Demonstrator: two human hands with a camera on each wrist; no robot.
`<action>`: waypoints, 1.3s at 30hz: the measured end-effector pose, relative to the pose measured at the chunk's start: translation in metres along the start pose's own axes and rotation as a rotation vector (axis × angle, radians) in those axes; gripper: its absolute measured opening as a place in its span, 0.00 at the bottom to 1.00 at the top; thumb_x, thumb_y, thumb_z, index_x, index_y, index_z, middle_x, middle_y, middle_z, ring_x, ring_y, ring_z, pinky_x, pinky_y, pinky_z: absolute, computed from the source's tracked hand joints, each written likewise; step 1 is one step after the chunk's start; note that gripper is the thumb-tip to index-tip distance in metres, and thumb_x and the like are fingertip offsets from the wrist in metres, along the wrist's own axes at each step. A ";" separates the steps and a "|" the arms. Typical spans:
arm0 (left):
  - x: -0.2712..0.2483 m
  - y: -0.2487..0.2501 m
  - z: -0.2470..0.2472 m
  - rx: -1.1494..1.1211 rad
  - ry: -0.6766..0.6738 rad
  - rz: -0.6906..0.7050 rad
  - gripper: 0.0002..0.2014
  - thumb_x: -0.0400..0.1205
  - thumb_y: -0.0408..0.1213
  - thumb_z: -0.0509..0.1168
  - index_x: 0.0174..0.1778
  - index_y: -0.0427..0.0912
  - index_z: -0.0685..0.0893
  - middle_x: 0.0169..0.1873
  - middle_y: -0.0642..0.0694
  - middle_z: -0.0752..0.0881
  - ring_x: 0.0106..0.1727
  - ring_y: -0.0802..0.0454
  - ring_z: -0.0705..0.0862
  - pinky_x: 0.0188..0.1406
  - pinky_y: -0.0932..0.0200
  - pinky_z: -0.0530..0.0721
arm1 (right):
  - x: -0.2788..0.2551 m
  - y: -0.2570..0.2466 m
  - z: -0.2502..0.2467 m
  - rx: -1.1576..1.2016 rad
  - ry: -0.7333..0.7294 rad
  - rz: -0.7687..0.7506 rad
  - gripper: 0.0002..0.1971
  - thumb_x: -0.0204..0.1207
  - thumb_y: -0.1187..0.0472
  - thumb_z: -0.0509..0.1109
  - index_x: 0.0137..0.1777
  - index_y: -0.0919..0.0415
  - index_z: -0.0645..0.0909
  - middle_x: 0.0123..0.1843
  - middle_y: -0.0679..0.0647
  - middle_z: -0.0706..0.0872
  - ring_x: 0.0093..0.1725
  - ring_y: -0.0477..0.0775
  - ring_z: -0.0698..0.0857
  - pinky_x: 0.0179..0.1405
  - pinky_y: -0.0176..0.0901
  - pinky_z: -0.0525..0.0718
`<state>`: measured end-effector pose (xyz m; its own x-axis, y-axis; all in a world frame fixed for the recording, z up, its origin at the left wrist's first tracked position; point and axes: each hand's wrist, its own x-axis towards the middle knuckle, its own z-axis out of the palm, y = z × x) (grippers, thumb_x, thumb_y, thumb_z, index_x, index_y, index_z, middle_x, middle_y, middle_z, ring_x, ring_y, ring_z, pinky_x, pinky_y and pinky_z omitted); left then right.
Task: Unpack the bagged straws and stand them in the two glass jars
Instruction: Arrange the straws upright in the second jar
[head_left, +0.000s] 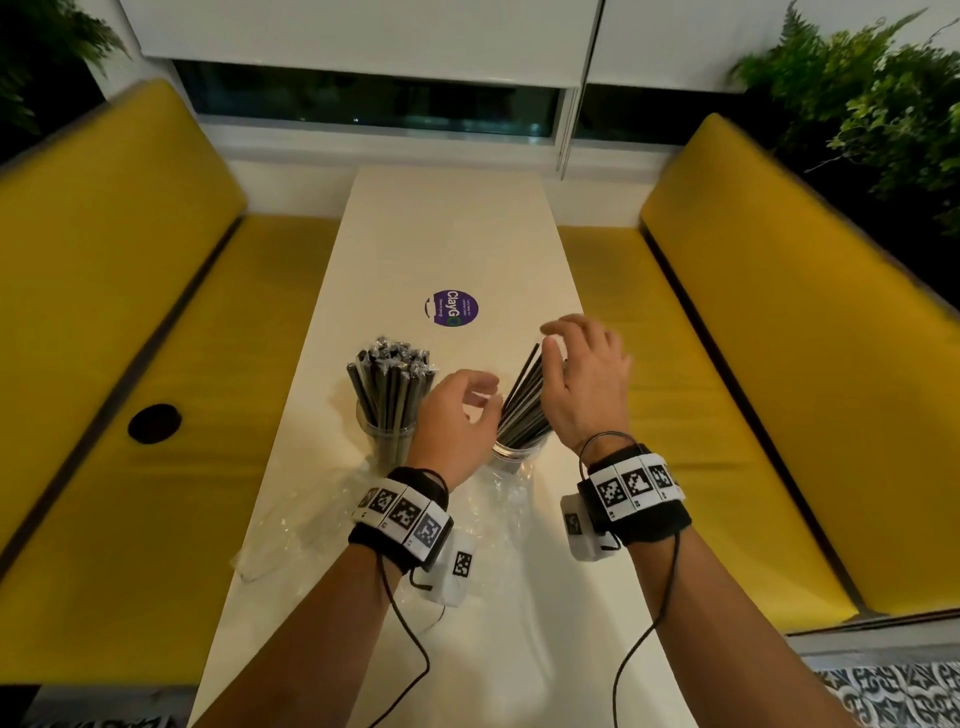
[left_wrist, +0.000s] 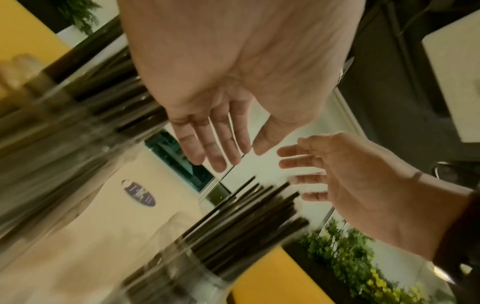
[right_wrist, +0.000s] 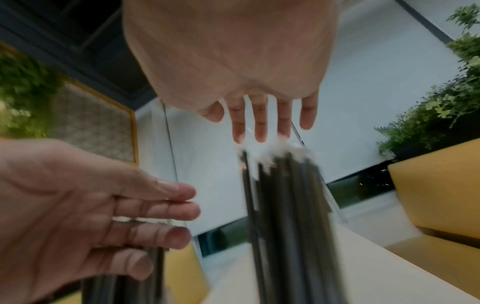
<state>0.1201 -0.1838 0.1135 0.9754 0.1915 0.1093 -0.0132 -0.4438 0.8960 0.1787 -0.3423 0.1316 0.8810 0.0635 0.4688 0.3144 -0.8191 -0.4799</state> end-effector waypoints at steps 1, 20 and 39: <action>-0.001 0.008 -0.009 -0.030 0.044 0.040 0.08 0.88 0.35 0.71 0.61 0.48 0.89 0.56 0.56 0.91 0.54 0.61 0.89 0.59 0.51 0.91 | 0.004 -0.013 -0.008 0.006 0.065 -0.014 0.14 0.88 0.53 0.60 0.63 0.52 0.85 0.67 0.51 0.83 0.66 0.55 0.77 0.62 0.51 0.72; 0.041 -0.123 -0.079 -0.155 -0.133 -0.144 0.59 0.64 0.42 0.90 0.88 0.58 0.62 0.81 0.50 0.78 0.76 0.53 0.83 0.76 0.49 0.83 | -0.007 -0.118 0.089 0.252 -0.413 -0.215 0.14 0.86 0.62 0.65 0.70 0.55 0.78 0.59 0.58 0.84 0.51 0.65 0.85 0.54 0.60 0.87; 0.052 -0.143 -0.069 0.089 -0.065 -0.209 0.55 0.52 0.69 0.87 0.77 0.64 0.74 0.68 0.55 0.83 0.71 0.49 0.84 0.71 0.40 0.89 | 0.018 -0.125 0.081 0.358 -0.269 -0.089 0.14 0.80 0.65 0.74 0.64 0.56 0.81 0.59 0.53 0.78 0.54 0.56 0.83 0.58 0.52 0.86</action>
<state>0.1580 -0.0501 0.0207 0.9670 0.2318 -0.1056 0.2074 -0.4762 0.8545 0.1840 -0.1925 0.1407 0.8907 0.3089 0.3335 0.4536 -0.5578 -0.6950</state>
